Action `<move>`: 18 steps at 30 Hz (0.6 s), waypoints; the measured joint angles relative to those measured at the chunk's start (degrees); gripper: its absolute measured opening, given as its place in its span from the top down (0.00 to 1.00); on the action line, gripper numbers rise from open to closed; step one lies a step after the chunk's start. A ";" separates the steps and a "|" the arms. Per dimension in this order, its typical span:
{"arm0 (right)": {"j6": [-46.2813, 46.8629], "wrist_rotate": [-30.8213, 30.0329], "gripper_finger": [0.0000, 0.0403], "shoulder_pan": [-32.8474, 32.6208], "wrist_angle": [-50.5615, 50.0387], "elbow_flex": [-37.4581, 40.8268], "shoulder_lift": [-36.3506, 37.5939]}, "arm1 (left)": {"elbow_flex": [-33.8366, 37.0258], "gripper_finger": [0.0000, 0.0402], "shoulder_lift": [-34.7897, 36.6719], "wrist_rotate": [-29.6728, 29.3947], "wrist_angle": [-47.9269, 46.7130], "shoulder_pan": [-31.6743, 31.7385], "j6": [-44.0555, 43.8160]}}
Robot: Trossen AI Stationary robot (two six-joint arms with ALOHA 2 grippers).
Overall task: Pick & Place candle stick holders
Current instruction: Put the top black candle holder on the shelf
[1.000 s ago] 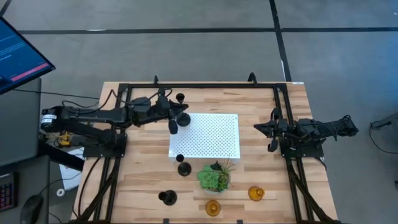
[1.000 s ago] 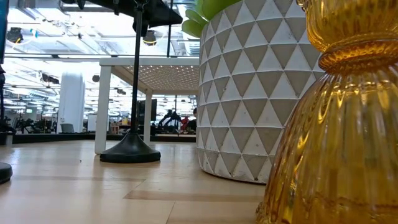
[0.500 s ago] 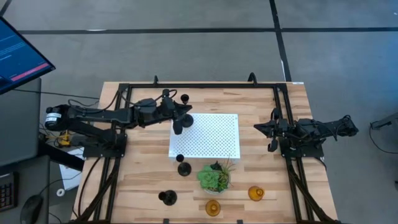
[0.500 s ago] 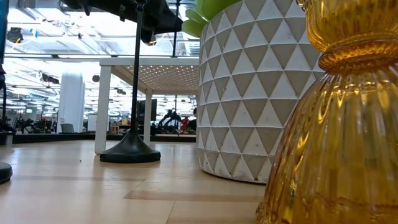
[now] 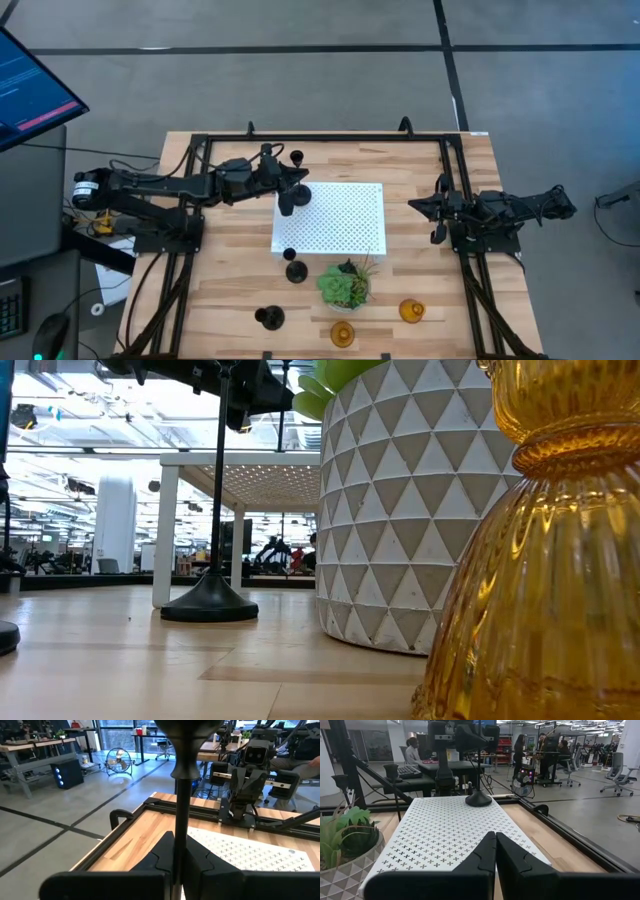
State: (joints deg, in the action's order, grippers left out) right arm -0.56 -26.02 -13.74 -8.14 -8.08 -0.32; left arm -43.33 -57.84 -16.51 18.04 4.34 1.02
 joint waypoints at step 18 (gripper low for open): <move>-0.02 0.00 1.00 0.02 0.00 0.00 0.00 | 0.00 0.97 0.02 2.05 0.39 0.00 -1.36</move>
State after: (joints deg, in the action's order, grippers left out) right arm -0.58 -26.02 -13.72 -8.14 -8.08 -0.32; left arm -43.33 -57.82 -14.46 18.44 4.34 -0.34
